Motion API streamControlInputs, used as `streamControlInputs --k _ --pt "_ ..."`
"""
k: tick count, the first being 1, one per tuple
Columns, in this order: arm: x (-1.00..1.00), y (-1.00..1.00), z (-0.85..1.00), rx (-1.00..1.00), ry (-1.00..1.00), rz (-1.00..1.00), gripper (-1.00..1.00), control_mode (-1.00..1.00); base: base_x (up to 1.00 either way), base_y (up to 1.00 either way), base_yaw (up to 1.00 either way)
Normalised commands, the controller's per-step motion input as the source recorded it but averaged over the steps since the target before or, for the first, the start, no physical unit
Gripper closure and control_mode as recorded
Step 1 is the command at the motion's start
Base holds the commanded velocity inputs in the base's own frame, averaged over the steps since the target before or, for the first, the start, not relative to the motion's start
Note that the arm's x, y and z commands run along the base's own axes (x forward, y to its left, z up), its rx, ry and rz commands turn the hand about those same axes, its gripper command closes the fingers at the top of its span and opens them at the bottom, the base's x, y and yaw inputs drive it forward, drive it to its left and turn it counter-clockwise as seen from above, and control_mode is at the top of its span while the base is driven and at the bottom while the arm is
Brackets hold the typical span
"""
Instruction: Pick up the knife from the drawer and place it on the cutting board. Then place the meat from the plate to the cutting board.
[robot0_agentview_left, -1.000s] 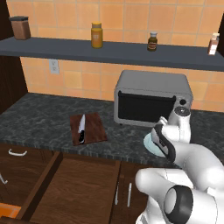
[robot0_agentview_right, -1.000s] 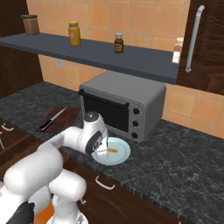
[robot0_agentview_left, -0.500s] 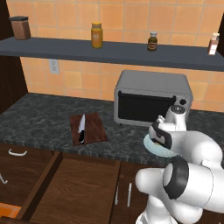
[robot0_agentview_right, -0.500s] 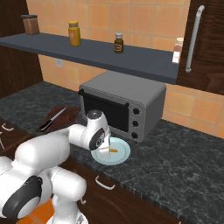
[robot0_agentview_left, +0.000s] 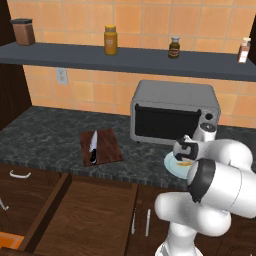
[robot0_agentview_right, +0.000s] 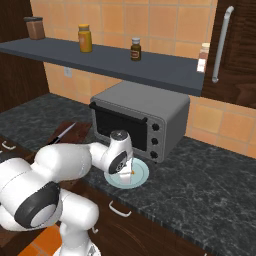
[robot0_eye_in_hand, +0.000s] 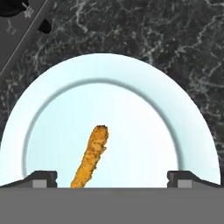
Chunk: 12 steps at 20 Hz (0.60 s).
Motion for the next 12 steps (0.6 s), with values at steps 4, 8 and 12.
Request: streamControlInputs --k 4,8,12 --pt "0.18 0.02 0.0 0.03 0.05 -0.04 -1.0 -1.0 0.0 0.0 0.0" --pt "0.15 0.0 -0.16 0.0 0.04 -0.04 -1.0 -1.0 0.0 0.0 0.0" --pt "0.09 0.0 -0.26 0.0 0.03 -0.04 -1.0 -1.0 0.0 0.0 0.0"
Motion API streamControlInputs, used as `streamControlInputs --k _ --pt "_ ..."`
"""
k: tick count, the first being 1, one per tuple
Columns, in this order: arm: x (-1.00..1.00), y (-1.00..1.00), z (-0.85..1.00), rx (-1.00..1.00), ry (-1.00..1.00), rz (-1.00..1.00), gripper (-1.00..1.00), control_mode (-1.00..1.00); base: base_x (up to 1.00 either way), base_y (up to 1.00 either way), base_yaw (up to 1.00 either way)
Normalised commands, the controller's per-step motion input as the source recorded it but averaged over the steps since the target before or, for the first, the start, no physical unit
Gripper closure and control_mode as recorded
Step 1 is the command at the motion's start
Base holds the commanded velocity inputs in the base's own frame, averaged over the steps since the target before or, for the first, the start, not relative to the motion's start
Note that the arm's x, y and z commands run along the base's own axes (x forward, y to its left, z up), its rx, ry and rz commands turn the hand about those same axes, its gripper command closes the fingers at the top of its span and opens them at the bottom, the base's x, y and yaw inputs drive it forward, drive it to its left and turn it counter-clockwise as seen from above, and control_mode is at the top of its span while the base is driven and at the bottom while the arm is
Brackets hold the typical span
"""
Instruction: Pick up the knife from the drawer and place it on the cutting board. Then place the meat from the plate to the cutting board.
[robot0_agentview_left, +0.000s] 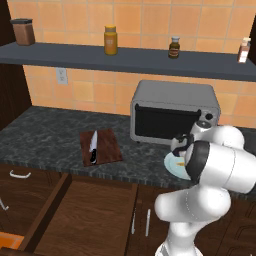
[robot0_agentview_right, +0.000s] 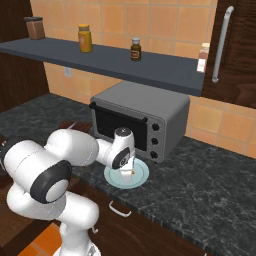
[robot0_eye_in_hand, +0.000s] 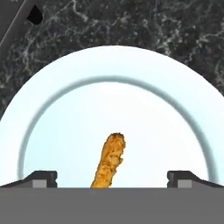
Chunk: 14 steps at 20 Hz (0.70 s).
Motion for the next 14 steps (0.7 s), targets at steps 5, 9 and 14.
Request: streamControlInputs --k 5,9,14 --pt "0.14 0.0 -0.15 0.01 0.05 -0.04 -1.0 -1.0 0.0 0.0 0.0" --pt "0.1 0.0 -0.2 0.01 0.07 -0.03 -1.0 -1.0 0.0 0.0 0.0" --pt "0.1 0.0 -0.22 0.01 0.05 -0.01 -1.0 -1.0 0.0 0.0 0.0"
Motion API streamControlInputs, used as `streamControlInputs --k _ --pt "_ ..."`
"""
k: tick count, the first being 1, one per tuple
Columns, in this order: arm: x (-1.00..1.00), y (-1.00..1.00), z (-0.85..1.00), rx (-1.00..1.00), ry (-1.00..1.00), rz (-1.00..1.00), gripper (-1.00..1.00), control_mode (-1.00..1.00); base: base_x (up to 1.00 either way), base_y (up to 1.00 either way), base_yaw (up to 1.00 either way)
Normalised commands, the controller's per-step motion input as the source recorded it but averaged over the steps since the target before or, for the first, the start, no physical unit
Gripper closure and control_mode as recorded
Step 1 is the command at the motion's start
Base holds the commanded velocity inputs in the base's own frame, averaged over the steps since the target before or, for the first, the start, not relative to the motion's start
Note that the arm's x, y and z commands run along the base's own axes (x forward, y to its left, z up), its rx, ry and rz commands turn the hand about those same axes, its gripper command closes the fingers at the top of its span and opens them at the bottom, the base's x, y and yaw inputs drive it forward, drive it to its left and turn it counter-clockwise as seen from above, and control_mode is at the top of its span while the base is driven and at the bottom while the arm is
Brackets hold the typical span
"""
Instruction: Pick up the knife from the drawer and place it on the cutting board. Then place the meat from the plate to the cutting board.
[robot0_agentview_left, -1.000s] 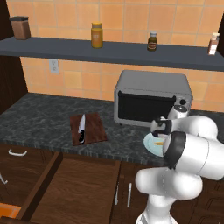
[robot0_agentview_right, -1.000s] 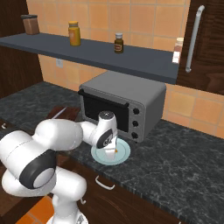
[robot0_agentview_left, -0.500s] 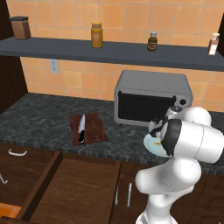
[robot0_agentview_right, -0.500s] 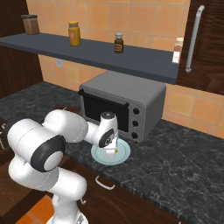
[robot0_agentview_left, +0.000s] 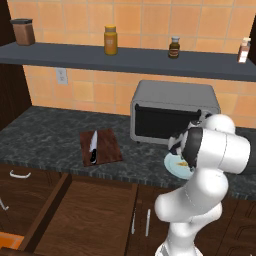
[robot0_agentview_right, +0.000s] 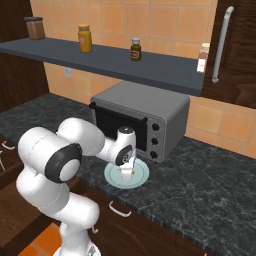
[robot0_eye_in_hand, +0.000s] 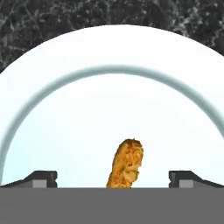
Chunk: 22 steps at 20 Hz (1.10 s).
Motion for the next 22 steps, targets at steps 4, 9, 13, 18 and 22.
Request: streamControlInputs --k 4,9,13,18,22 --pt "0.01 0.01 -0.38 0.0 0.04 0.0 1.0 -1.0 0.0 0.0 0.0" --pt "0.0 0.21 -0.27 0.0 0.0 0.0 1.0 -1.0 0.0 0.0 0.0" --pt "0.0 0.35 -0.12 0.0 0.0 0.0 1.0 -1.0 0.0 0.0 0.0" --pt "-0.2 0.27 0.04 0.01 -0.05 -0.01 1.0 -1.0 0.0 0.0 0.0" --pt "-0.74 0.01 0.88 0.01 -0.14 -0.03 1.0 -1.0 0.0 0.0 0.0"
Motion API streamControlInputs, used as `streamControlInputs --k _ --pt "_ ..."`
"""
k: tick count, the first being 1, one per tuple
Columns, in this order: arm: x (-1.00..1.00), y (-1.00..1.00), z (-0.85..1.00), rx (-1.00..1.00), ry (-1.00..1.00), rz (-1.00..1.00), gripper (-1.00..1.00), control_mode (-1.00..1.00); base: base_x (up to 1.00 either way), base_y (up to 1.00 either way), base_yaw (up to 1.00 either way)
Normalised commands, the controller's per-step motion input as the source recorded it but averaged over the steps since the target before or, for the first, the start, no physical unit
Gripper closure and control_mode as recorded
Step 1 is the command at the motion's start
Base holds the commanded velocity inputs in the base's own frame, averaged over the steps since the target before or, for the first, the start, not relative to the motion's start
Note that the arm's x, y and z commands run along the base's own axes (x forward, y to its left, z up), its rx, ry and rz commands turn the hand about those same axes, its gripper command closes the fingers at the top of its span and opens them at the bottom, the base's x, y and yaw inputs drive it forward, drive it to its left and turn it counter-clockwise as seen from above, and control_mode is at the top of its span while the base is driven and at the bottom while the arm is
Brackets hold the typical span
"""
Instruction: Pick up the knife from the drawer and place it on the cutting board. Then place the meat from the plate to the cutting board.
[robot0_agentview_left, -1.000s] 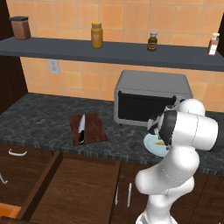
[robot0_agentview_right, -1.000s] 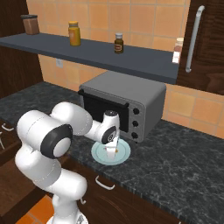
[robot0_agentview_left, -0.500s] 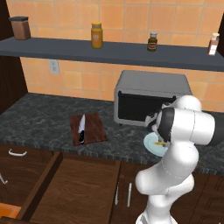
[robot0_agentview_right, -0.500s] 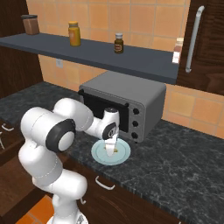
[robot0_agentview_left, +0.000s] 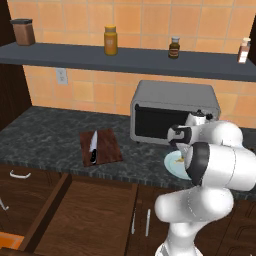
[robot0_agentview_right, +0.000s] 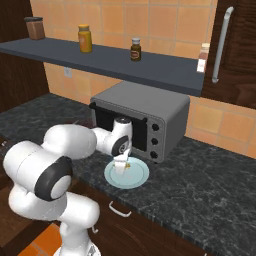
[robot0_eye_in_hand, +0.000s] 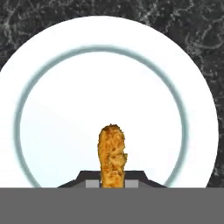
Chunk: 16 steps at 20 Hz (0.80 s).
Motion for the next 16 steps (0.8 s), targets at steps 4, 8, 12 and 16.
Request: streamControlInputs --k 4,8,12,16 --pt "-0.41 0.3 0.86 0.0 -0.07 0.0 1.0 -1.0 0.0 0.0 0.0" --pt "0.17 0.97 0.56 0.0 0.0 0.0 1.0 -1.0 0.0 0.0 0.0" --pt "0.54 1.0 0.31 -0.01 0.01 0.0 1.0 -1.0 0.0 0.0 0.0" --pt "0.71 1.0 0.06 -0.03 0.08 0.0 1.0 -1.0 0.0 0.0 0.0"
